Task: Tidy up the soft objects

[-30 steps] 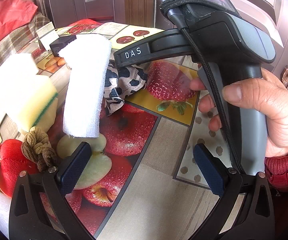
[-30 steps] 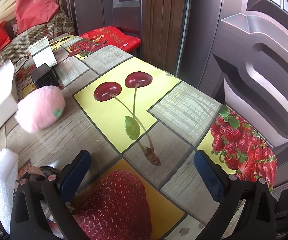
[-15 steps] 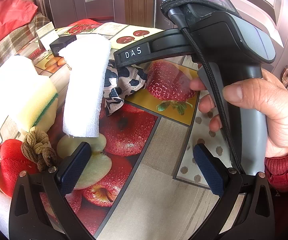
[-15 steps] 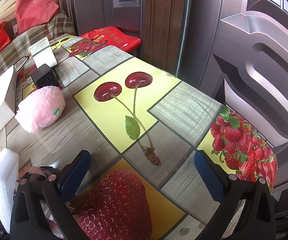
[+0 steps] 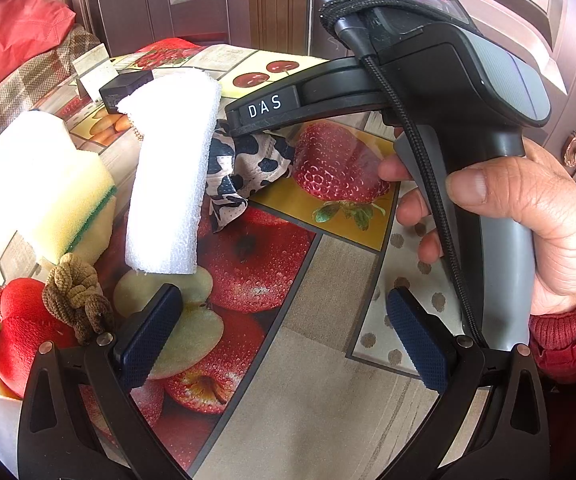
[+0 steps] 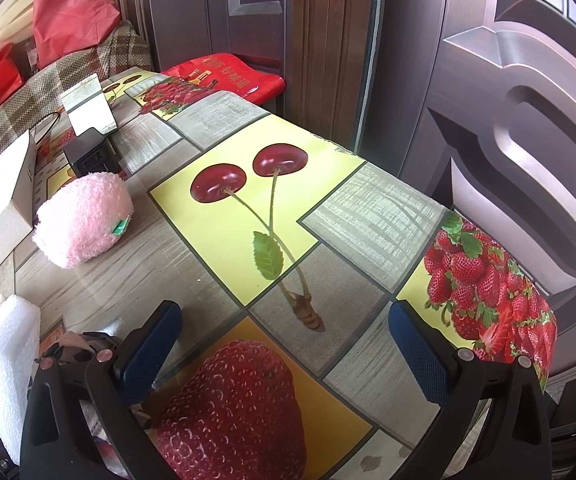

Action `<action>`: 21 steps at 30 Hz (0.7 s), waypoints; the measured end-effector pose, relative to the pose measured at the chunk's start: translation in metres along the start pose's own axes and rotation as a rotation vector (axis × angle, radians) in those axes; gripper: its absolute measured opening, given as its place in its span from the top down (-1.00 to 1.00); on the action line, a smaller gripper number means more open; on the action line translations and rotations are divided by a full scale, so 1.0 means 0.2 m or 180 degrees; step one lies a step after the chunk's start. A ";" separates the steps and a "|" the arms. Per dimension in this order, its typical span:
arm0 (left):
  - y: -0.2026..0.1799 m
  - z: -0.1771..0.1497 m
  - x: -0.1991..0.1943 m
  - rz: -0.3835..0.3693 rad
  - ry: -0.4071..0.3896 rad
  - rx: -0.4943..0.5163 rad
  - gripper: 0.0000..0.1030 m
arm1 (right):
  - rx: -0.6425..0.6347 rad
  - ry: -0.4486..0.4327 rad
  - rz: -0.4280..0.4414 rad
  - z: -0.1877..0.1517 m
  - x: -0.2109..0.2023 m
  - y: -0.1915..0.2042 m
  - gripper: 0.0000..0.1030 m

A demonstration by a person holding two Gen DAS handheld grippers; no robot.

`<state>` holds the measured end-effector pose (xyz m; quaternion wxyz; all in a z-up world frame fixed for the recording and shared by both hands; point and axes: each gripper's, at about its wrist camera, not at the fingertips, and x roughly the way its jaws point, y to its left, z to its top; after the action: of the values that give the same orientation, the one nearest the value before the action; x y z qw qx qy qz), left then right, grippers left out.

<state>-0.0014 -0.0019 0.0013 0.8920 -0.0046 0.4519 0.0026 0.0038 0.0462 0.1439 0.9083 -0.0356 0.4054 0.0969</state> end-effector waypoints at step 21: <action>0.11 -0.15 -0.46 -0.0395 -0.1078 -0.0551 -0.99 | -0.0029 -0.1134 0.0713 -0.20 -0.01 -0.49 -1.00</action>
<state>-0.0805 0.0200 0.0574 0.9501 -0.1085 0.2923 -0.0128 -0.0060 -0.0554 0.1176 0.9490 0.0232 0.2394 0.2039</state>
